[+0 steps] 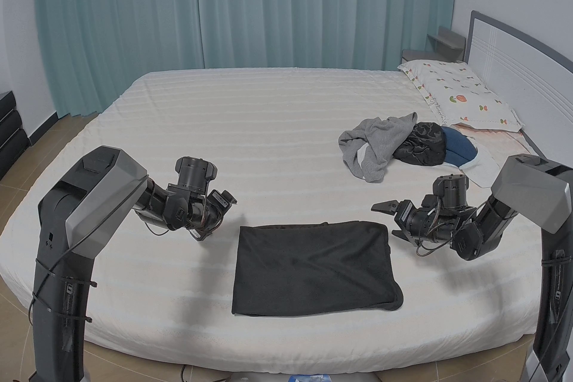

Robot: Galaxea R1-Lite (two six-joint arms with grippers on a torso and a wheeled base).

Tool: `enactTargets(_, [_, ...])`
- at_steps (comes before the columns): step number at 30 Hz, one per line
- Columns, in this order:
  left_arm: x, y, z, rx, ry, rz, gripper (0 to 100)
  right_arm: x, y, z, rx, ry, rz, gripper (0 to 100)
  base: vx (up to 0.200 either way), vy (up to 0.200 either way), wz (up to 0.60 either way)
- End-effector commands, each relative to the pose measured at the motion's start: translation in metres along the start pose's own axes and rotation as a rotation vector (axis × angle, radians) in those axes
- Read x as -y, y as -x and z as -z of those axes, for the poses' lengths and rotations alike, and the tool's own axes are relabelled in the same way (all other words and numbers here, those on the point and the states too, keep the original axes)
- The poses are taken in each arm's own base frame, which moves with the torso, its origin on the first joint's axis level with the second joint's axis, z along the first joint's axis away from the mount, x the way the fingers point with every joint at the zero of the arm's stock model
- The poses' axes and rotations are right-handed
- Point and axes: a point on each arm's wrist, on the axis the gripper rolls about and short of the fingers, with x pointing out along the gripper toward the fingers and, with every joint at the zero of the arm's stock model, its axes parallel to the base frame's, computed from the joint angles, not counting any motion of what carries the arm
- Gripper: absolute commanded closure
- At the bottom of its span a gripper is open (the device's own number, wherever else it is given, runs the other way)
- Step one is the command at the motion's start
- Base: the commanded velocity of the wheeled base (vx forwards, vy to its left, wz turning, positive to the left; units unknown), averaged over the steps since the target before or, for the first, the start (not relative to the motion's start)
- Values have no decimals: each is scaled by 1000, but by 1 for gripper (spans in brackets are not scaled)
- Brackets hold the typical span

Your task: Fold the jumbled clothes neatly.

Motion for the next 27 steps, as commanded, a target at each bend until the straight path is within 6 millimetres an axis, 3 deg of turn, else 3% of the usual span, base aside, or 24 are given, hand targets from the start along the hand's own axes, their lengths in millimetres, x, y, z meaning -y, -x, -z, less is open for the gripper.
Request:
enactTargets(1, [0,0,1,-1,-2,1,0,6,-14,6,-29,-6,3,0,0,0,0])
enactTargets(11, [1,1,0,1,2,5,0,1,-19,3,-45,-12,10,0,0,0,0])
enactTargets(12, [1,0,1,1,2,4,0,1,-20,2,-41,-12,8,100,0,0,0])
enactTargets(18, [1,0,2,0,-4,3,0,5,-21,2,-44,-18,23,100,0,0,0])
enactTargets(27, [10,1,20,-29,-39,15,0,9,-16,-2,-37,-30,51,100,0,0,0])
